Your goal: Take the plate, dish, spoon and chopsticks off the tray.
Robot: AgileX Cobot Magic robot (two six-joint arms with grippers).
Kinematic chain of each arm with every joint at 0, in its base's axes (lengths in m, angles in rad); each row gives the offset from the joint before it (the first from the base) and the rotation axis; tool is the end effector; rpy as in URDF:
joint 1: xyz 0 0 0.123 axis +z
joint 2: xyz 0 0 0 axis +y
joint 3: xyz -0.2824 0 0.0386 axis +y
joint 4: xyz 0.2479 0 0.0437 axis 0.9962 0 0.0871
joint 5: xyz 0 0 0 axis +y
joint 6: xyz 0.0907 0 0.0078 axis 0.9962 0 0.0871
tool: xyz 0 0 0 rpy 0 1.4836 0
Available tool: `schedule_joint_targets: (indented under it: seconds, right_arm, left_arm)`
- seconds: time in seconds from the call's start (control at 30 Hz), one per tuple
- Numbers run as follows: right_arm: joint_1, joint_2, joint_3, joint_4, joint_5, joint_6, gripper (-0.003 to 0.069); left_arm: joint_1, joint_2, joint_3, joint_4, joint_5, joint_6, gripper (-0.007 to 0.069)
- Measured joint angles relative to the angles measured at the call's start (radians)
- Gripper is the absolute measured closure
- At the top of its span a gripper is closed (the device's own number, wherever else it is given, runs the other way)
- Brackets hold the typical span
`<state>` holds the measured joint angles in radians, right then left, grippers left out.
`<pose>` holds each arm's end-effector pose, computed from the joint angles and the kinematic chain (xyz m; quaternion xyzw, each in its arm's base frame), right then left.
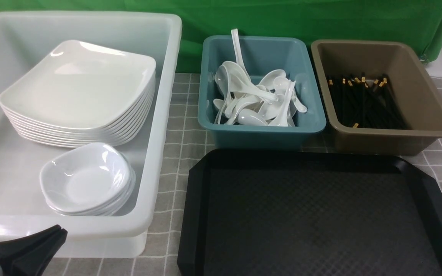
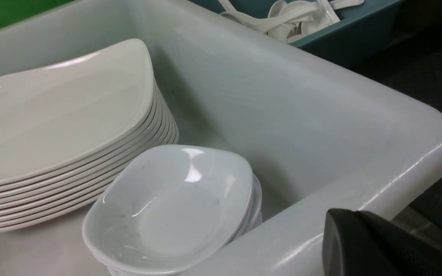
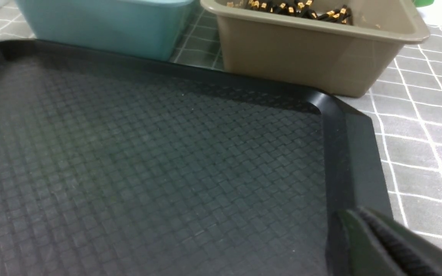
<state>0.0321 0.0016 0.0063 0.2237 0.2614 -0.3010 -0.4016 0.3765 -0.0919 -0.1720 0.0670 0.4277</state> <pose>0.0552 0.0070 0.1878 -0.0631 0.7638 0.0051 0.6424 0.0821 -0.0360 0.2112 0.2597 0.7502 -0.0487 0.6062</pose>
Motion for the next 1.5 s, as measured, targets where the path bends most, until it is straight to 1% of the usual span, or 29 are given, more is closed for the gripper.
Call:
schedule_joint_targets:
  seconds: [0.27,0.3,0.33,0.43,0.5,0.57,0.67,0.77,0.87,1.5]
  right_arm:
    - [0.000,0.000,0.000,0.000,0.000,0.000,0.0586]
    - [0.000,0.000,0.000,0.000,0.000,0.000,0.0583]
    - [0.000,0.000,0.000,0.000,0.000,0.000,0.0581]
    - [0.000,0.000,0.000,0.000,0.000,0.000,0.0571]
    - [0.000,0.000,0.000,0.000,0.000,0.000,0.0570]
    - [0.000,0.000,0.000,0.000,0.000,0.000,0.0567]
    - [0.000,-0.001,0.000,0.000,0.000,0.000,0.0558]
    - [0.000,-0.001,0.000,0.001,-0.002,0.000,0.0550]
    - [0.000,-0.001,0.000,0.001,-0.007,0.000,0.0543]
    - [0.000,-0.001,0.000,0.001,-0.008,0.000,0.0494]
  left_arm:
    - [0.013,-0.016,0.000,0.009,-0.005,-0.012,0.0615]
    - [0.050,-0.043,0.000,0.009,-0.008,-0.048,0.0615]
    - [0.107,-0.077,0.000,0.009,-0.014,-0.092,0.0615]
    - [0.254,-0.171,0.000,0.009,0.003,-0.178,0.0615]
    - [0.309,-0.208,0.000,0.010,0.026,-0.191,0.0615]
    - [0.398,-0.314,0.018,0.012,0.105,-0.207,0.0615]
    - [0.443,-0.368,0.076,0.002,0.156,-0.231,0.0615]
    - [0.450,-0.375,0.099,-0.028,0.188,-0.256,0.0615]
    - [0.450,-0.377,0.099,-0.045,0.180,-0.266,0.0615]
    - [0.451,-0.378,0.099,-0.045,0.179,-0.269,0.0615]
